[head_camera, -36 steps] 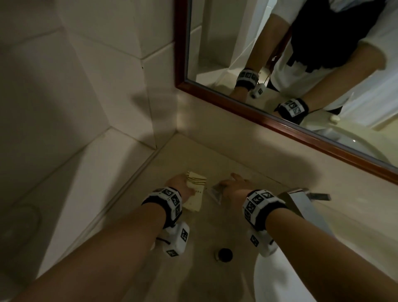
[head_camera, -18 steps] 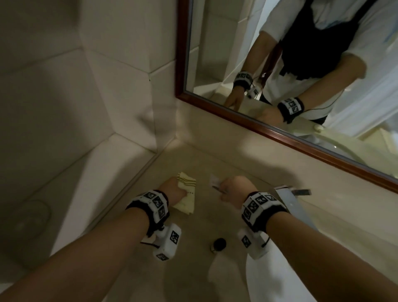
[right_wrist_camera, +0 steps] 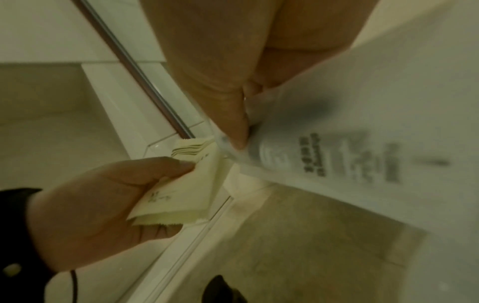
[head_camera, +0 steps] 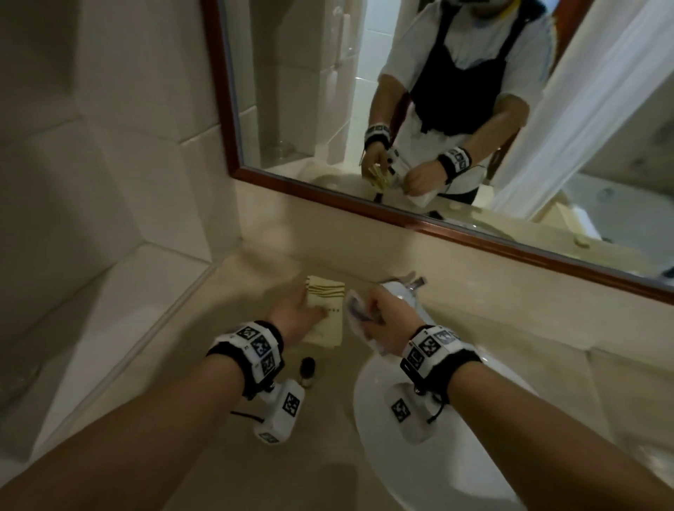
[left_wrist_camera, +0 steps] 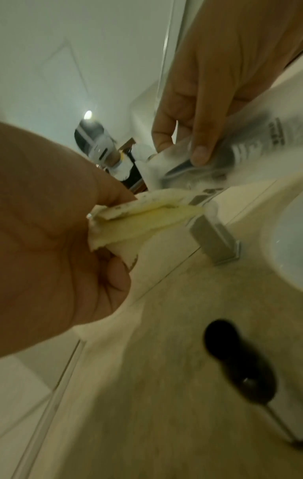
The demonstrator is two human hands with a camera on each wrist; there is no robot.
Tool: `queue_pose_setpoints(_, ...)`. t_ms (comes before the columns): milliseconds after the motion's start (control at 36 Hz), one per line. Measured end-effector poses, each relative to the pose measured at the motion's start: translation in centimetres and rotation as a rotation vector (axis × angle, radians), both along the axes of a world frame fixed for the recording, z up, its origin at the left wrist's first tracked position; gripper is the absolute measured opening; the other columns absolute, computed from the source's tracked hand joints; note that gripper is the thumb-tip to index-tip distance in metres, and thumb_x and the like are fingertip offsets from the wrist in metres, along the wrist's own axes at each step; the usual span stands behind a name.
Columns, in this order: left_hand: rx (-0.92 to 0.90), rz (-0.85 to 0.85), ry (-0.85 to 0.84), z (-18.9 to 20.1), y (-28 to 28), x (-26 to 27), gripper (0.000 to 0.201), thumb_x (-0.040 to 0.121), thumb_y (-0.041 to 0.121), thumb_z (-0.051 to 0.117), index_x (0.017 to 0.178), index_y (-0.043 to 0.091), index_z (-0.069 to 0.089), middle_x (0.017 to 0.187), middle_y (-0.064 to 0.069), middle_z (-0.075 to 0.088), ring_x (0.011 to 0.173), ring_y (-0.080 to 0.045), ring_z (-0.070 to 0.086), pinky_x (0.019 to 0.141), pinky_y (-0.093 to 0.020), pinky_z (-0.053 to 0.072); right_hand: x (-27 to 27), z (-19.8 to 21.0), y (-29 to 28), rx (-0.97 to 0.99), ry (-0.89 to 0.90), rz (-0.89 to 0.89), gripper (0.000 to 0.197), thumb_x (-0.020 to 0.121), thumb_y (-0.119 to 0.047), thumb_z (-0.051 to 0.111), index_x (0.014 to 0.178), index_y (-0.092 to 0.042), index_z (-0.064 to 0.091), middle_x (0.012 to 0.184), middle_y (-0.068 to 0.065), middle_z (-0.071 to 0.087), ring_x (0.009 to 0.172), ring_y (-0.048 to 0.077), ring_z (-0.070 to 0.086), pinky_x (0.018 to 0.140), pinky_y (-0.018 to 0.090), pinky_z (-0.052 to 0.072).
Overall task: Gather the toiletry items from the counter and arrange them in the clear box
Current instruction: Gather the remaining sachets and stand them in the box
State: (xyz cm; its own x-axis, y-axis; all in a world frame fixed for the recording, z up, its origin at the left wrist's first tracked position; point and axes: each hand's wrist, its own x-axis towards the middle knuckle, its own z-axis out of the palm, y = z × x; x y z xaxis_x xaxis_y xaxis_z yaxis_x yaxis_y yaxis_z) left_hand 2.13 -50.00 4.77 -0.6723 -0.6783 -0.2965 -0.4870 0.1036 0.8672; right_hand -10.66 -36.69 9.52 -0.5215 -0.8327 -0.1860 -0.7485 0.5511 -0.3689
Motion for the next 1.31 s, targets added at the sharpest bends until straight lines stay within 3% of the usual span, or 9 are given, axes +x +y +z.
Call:
queue_pose_setpoints(83,-0.012,-0.063,0.035,1.1,4.1,-1.3,0.033,0.092,0.013,0.060,0.125,0.014,0.055,0.110,0.003,0.061,0.097,-0.015,0.059,0.062,-0.012,0.042,-0.7,0.3,4.9,-0.071,-0.096,-0.033,0.013,0.080,-0.016,0.054,0.092,-0.014,0.047,0.085,0.007,0.052,0.071,0.024,0.053,0.065,0.044,0.057)
queue_pose_setpoints(167,-0.011,-0.097,0.056,1.5,8.7,-2.4,0.037,0.091,0.009,0.060,0.127,0.012,0.054,0.118,-0.005,0.064,0.095,-0.015,0.059,0.068,-0.016,0.046,-1.6,-0.3,10.0,-0.131,-0.181,-0.144,0.044,0.088,-0.003,0.052,0.127,-0.017,0.041,0.097,-0.005,0.054,0.081,0.020,0.060,0.057,0.013,0.051)
queue_pose_setpoints(250,-0.033,-0.156,0.066,1.6,13.3,-3.4,0.040,0.092,0.010,0.058,0.132,0.011,0.050,0.117,-0.004,0.061,0.091,-0.011,0.054,0.052,-0.003,0.039,-2.0,-0.3,15.0,-0.148,-0.203,-0.199,0.035,0.090,-0.007,0.047,0.122,-0.014,0.039,0.105,0.013,0.061,0.087,0.032,0.063,0.070,0.037,0.054)
queue_pose_setpoints(333,-0.067,-0.240,0.060,1.9,18.0,-4.8,0.040,0.094,0.016,0.058,0.133,0.013,0.048,0.120,-0.002,0.059,0.095,-0.010,0.050,0.053,-0.003,0.035,-2.7,-0.7,20.8,-0.151,-0.120,-0.213,0.033,0.085,-0.018,0.044,0.115,-0.028,0.037,0.097,0.009,0.064,0.081,0.026,0.062,0.075,0.044,0.055)
queue_pose_setpoints(528,-0.020,-0.408,0.047,1.5,29.2,-7.5,0.037,0.088,0.025,0.063,0.124,0.023,0.055,0.117,0.004,0.064,0.106,-0.019,0.062,0.093,-0.038,0.051,-3.5,-1.3,34.4,-0.117,-0.144,-0.387,0.034,0.090,-0.008,0.045,0.123,-0.017,0.039,0.097,0.004,0.054,0.085,0.023,0.054,0.071,0.032,0.043)
queue_pose_setpoints(861,0.003,-0.594,0.018,-0.5,44.4,-11.7,0.039,0.091,0.026,0.060,0.127,0.019,0.047,0.121,-0.002,0.060,0.109,-0.023,0.058,0.095,-0.036,0.047,-4.7,-3.3,51.3,-0.120,-0.242,-0.637,0.022,0.090,0.002,0.037,0.101,-0.017,0.038,0.076,0.005,0.043,0.057,0.012,0.039,0.046,0.015,0.033)
queue_pose_setpoints(1056,0.040,-0.628,-0.008,-2.7,47.8,-15.4,0.053,0.088,0.020,0.066,0.132,0.020,0.036,0.115,0.001,0.059,0.094,-0.017,0.060,0.072,-0.024,0.049,-7.5,-5.8,55.8,-0.248,-0.240,-0.750,0.029,0.090,-0.006,0.054,0.106,-0.027,0.043,0.100,-0.003,0.053,0.090,0.015,0.051,0.071,0.014,0.039)
queue_pose_setpoints(1195,0.025,-0.655,-0.016,-4.0,48.7,-19.4,0.055,0.084,0.023,0.071,0.130,0.022,0.040,0.111,0.007,0.058,0.098,-0.015,0.060,0.079,-0.028,0.048,-11.0,-6.6,57.2,-0.201,-0.243,-0.831,0.029,0.089,-0.008,0.057,0.107,-0.026,0.044,0.101,-0.001,0.055,0.090,0.016,0.052,0.089,0.030,0.047)
queue_pose_setpoints(1306,-0.054,-0.768,-0.055,-6.7,48.2,-23.0,0.051,0.070,0.052,0.069,0.117,0.036,0.057,0.111,0.017,0.068,0.100,-0.008,0.066,0.091,-0.038,0.054,-14.5,-7.1,57.7,-0.146,-0.228,-0.880,0.037,0.088,-0.008,0.058,0.124,-0.009,0.048,0.101,0.001,0.052,0.090,0.015,0.049,0.089,0.029,0.045)
